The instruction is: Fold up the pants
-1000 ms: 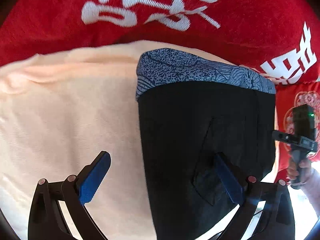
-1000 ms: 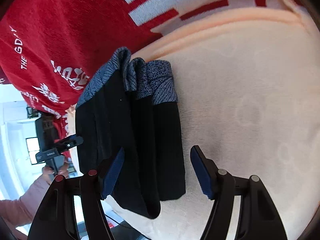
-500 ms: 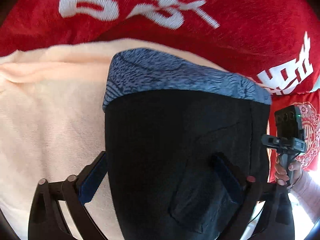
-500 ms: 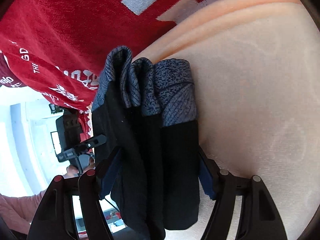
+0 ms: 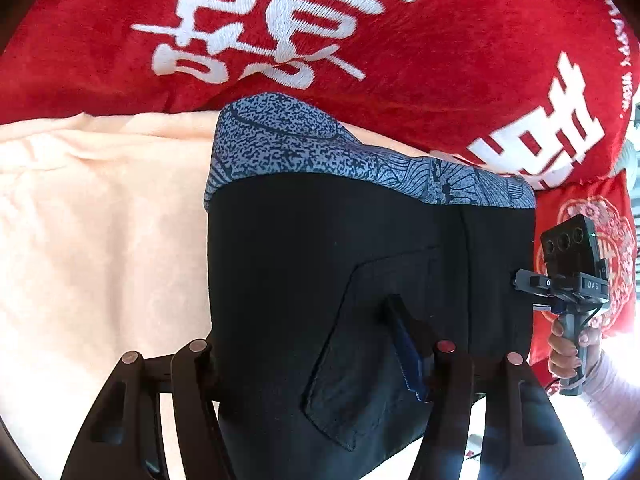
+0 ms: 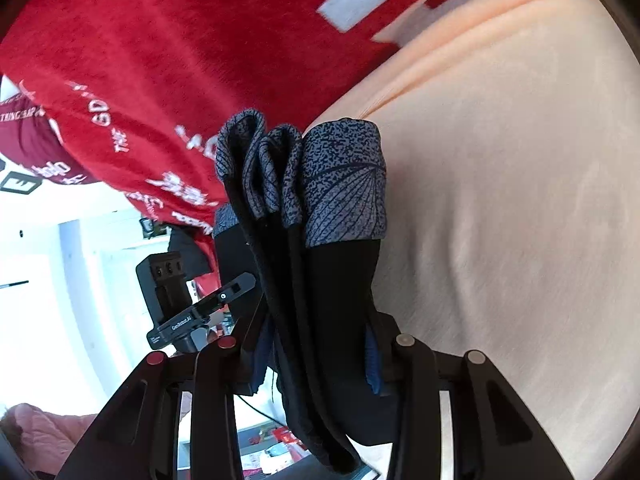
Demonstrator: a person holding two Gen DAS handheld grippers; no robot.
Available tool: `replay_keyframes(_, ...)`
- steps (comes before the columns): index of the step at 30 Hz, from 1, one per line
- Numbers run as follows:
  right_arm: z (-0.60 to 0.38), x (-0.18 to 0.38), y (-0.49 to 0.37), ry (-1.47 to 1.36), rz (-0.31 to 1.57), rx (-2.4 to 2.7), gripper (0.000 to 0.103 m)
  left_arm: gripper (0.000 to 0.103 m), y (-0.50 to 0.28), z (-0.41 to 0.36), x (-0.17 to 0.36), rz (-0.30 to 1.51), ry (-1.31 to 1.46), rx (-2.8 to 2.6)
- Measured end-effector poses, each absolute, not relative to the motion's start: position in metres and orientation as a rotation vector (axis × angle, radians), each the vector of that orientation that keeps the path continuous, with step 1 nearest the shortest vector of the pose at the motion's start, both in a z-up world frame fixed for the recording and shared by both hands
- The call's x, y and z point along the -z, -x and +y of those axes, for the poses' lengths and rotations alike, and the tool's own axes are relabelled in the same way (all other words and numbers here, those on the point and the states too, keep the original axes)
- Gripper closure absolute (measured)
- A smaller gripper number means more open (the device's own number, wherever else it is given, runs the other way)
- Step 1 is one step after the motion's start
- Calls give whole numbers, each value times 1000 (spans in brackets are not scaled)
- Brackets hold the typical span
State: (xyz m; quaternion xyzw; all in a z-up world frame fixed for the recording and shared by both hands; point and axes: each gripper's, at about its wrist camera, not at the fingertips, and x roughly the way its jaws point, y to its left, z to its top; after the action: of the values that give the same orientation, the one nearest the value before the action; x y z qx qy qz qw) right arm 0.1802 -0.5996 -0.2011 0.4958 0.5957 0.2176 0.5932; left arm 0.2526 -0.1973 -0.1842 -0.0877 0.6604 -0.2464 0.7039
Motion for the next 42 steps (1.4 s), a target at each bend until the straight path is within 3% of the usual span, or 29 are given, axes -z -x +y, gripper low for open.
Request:
replay_keyframes(11, -534, 168, -102, -1190, 1371, -449, 61, 38, -183, -140, 162, 1490, 181, 574)
replay_keyframes(19, -487, 177, -78, -1087, 1451, -399, 60, 38, -154, -114, 191, 1503, 140, 486)
replay_keyframes(23, -462, 193, -82, -837, 1558, -318, 48, 22, -141, -115, 205, 1455, 67, 399)
replay_keyframes(24, -462, 194, -81, -834, 1541, -312, 47, 20, -140, -117, 204, 1441, 40, 385)
replay_keyframes(27, -469, 201, -77, -882, 1528, -285, 44, 0, -137, -125, 204, 1412, -44, 336)
replay_keyframes(30, -469, 201, -74, -892, 1528, -261, 41, 0, -137, -132, 206, 1424, -62, 344)
replay_keyframes(35, -465, 185, -75, -766, 1541, -172, 28, 0, -137, -136, 193, 1389, -106, 305)
replay_keyframes(37, -464, 171, -75, -679, 1530, -95, 28, 0, -138, -134, 179, 1349, -107, 295)
replay_keyframes(39, -464, 155, -74, -613, 1502, -38, 31, 0, -143, -131, 164, 1310, -88, 299)
replay_keyframes(41, -464, 141, -76, -595, 1464, -9, 64, 0, -150, -132, 153, 1279, -87, 288)
replay_keyframes(42, -464, 132, -78, -607, 1436, -8, 69, 0, -154, -135, 152, 1266, -108, 263)
